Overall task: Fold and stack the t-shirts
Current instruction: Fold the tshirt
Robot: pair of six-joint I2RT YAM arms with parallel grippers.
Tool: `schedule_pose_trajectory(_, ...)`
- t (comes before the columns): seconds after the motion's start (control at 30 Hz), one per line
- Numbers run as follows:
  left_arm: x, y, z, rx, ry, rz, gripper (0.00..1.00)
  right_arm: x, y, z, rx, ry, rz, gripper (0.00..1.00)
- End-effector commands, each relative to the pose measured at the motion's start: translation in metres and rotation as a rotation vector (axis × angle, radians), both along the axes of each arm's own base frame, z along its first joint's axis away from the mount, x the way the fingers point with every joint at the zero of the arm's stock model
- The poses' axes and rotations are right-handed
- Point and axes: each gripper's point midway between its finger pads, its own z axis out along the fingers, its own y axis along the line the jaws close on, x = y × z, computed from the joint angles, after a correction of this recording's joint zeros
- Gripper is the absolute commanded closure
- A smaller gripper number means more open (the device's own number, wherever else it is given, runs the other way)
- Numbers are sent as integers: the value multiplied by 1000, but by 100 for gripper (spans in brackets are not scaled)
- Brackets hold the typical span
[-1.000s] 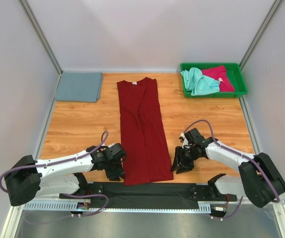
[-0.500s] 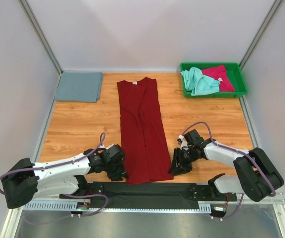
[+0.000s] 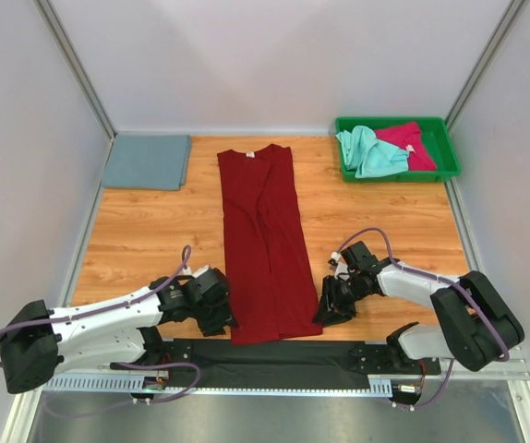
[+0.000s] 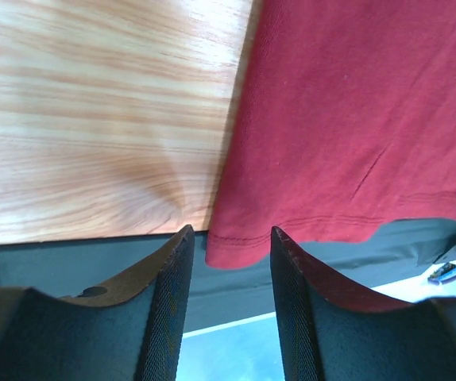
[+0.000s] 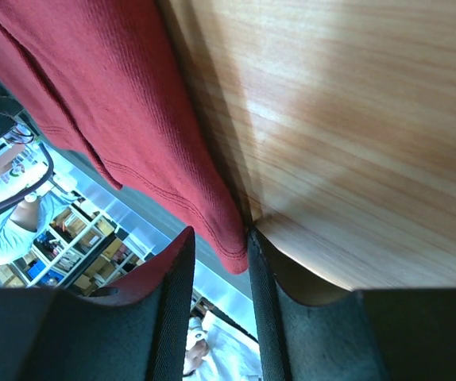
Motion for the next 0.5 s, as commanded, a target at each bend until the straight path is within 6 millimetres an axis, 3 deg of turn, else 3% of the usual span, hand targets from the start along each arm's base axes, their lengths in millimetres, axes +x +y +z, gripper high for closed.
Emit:
schedule_pose_trajectory(0.0,-1,-7,-5,-27,11,-1,49,7,-6,-11,-45,-42,2,65)
schedule_pose_trajectory(0.33,-12,-2,-32,9,84,1,54,5,-6,-17,-52,-26,-5,67)
schedule_pose_trajectory(0.47,-12,-2,-31,12,81,-2,71,5,-4,-19,-41,-16,-20,76)
